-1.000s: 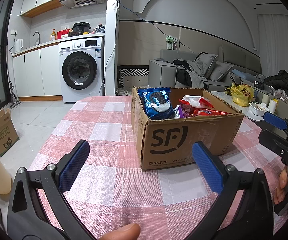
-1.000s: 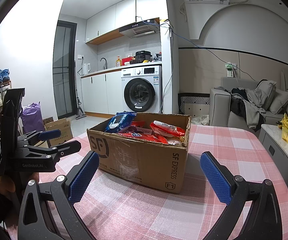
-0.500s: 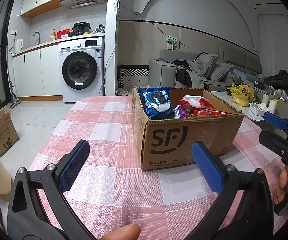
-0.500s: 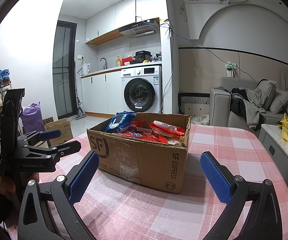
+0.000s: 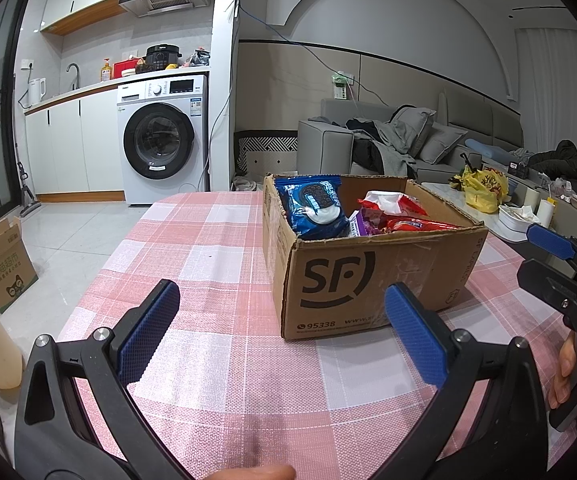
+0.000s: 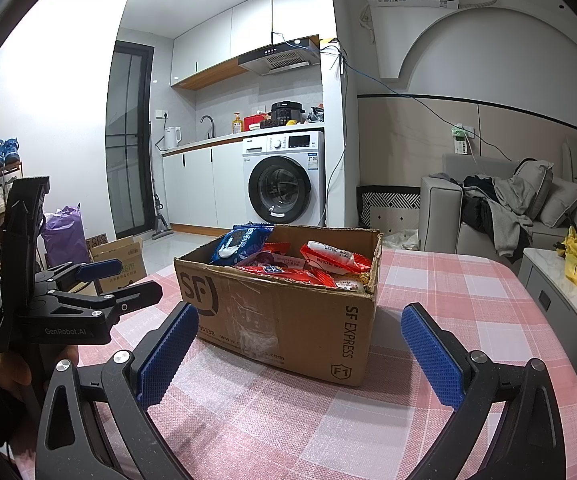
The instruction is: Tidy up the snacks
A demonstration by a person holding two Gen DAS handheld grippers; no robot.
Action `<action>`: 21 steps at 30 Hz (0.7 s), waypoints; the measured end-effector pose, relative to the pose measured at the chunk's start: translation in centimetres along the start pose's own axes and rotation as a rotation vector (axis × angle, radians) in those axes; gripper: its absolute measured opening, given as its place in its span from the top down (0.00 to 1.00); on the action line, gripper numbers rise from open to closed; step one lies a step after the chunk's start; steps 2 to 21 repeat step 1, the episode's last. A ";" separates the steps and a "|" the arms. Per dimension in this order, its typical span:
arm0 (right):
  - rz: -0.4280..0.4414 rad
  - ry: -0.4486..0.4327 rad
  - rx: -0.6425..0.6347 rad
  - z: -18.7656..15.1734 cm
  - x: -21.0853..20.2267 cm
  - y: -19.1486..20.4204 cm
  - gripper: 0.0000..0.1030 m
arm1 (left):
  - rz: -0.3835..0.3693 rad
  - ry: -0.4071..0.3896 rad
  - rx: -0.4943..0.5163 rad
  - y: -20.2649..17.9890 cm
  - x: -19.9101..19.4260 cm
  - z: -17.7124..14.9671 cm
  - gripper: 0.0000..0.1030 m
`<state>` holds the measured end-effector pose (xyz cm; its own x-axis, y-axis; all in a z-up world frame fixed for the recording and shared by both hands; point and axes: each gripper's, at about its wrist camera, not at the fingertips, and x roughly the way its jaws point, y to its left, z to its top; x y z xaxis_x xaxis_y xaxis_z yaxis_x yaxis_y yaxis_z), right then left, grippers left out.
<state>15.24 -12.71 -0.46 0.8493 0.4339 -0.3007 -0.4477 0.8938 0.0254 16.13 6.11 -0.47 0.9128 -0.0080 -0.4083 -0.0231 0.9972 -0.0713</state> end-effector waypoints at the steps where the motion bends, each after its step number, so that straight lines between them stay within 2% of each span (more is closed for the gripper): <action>1: 0.000 0.000 0.000 0.0 0.0 0.0 0.00 | 0.001 0.000 0.000 0.0 0.0 0.0 0.01; 21: 0.000 0.000 0.000 0.0 0.0 0.0 0.00 | 0.001 0.000 0.000 0.0 0.0 0.0 0.01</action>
